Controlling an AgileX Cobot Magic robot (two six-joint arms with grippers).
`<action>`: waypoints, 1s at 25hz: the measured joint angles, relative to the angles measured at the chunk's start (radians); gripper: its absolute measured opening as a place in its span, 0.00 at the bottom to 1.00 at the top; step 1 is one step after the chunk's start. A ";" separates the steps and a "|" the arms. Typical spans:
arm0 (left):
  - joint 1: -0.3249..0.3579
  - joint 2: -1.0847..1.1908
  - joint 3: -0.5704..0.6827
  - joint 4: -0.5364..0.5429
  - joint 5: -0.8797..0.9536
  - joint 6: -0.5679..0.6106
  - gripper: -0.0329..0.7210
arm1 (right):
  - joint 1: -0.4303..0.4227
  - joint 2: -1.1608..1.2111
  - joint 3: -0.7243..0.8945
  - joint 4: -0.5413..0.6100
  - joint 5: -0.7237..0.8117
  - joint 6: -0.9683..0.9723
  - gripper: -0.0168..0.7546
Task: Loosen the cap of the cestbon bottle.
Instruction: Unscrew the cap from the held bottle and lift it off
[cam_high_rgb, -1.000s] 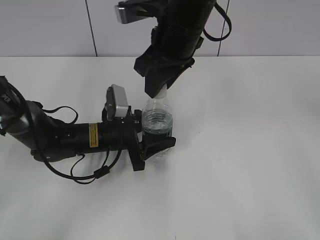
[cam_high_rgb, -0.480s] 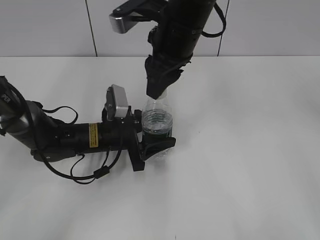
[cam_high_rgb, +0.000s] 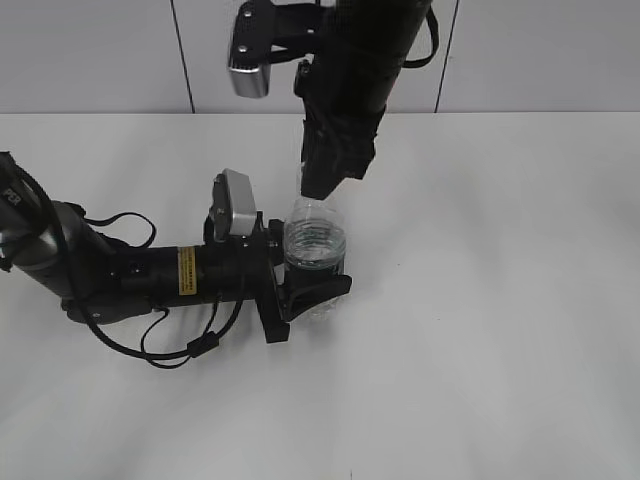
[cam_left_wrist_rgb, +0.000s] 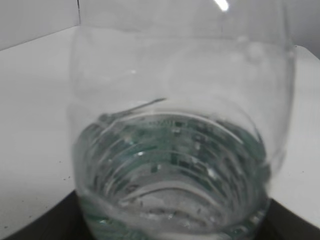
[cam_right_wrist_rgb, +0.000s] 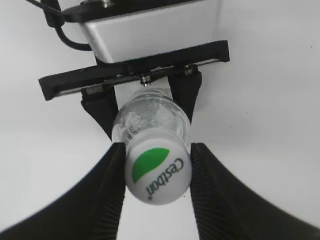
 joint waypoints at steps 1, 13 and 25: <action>0.000 0.000 0.000 0.000 0.000 0.001 0.59 | 0.000 0.000 0.000 0.000 0.000 -0.030 0.41; 0.000 0.000 0.000 0.002 0.000 0.003 0.59 | 0.000 0.000 0.000 -0.001 0.001 -0.373 0.41; -0.001 0.000 -0.001 0.004 0.001 0.005 0.59 | 0.072 -0.004 -0.004 -0.151 0.005 -0.528 0.41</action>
